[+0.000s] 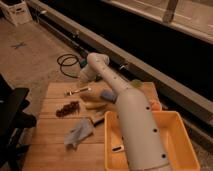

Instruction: Place fork in tray

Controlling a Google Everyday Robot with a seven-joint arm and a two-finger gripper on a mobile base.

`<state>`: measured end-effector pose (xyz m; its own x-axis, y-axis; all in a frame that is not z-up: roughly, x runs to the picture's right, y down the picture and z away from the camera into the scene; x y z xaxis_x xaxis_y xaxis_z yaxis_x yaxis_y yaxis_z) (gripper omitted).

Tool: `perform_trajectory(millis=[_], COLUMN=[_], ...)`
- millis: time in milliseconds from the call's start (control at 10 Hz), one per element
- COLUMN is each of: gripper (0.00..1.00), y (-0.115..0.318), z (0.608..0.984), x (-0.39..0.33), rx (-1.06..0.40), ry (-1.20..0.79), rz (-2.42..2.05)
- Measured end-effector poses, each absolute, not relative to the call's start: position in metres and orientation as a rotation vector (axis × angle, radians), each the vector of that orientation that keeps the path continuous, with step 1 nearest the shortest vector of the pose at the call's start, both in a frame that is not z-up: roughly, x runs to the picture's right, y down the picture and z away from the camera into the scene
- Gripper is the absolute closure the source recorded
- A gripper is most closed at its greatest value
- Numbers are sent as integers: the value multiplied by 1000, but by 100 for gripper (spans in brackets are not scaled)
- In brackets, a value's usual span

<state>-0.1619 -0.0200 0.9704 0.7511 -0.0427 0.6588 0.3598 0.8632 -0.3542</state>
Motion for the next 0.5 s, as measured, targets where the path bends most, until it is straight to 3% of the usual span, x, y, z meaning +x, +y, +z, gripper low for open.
perform_trajectory(millis=[500], gripper=[20], y=[-13], z=[1001], x=[-165], rx=[-541], ry=[-698], rz=[-193])
